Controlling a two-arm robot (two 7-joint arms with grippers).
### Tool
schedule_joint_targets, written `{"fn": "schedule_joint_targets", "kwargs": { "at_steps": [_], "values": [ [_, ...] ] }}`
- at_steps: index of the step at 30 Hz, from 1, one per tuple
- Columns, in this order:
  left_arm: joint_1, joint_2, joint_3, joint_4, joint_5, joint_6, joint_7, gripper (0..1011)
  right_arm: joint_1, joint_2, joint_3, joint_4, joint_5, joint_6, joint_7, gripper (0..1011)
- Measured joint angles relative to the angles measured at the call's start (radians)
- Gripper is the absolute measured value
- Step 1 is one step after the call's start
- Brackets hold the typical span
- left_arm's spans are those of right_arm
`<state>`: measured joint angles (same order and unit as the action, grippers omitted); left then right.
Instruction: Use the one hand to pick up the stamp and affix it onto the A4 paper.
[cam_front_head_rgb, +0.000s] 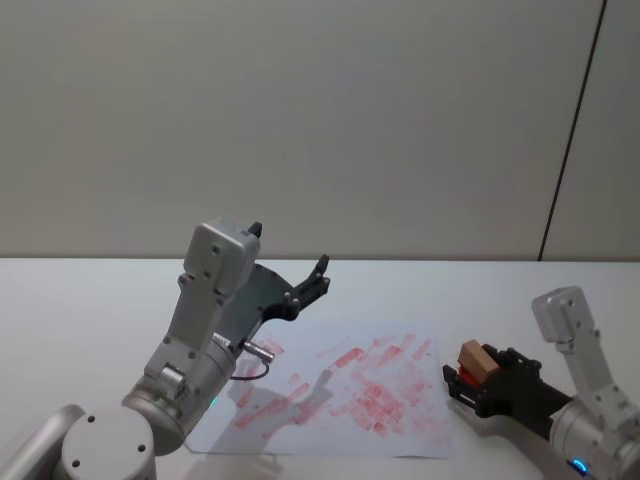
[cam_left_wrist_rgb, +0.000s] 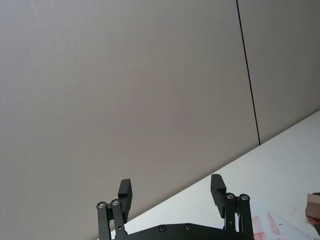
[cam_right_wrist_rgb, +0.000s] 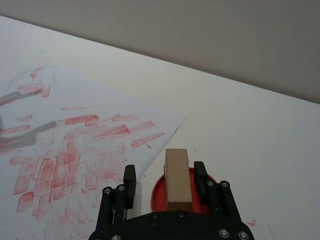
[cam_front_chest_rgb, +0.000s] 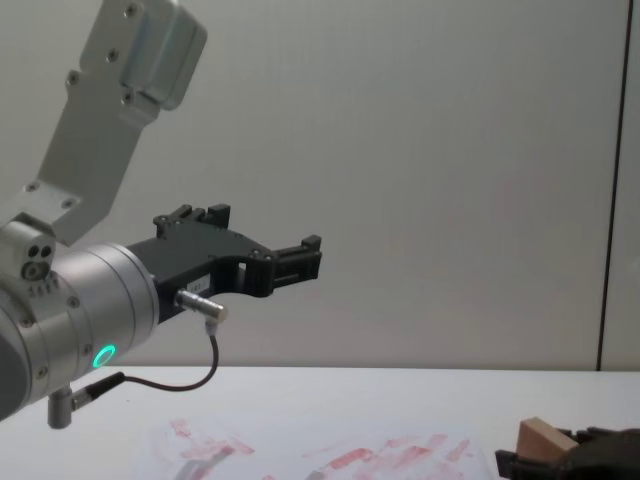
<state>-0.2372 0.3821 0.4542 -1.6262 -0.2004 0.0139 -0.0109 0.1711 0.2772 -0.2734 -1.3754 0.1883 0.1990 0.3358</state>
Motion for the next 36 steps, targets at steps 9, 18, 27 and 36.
{"fn": "schedule_joint_targets", "kwargs": {
  "at_steps": [9, 18, 27, 36],
  "values": [
    [0.0, 0.0, 0.0, 0.0, 0.0, 0.0, 0.0, 1002, 0.012, -0.01, -0.006, 0.026, -0.005, -0.012, 0.0, 474],
    [0.0, 0.0, 0.0, 0.0, 0.0, 0.0, 0.0, 1002, 0.016, -0.012, -0.008, 0.033, -0.016, -0.046, -0.005, 218],
    [0.0, 0.0, 0.0, 0.0, 0.0, 0.0, 0.0, 1002, 0.016, -0.015, -0.013, 0.02, -0.029, -0.081, -0.009, 219],
    [0.0, 0.0, 0.0, 0.0, 0.0, 0.0, 0.0, 1003, 0.017, -0.026, -0.031, -0.003, -0.04, -0.095, 0.018, 219]
  ]
}}
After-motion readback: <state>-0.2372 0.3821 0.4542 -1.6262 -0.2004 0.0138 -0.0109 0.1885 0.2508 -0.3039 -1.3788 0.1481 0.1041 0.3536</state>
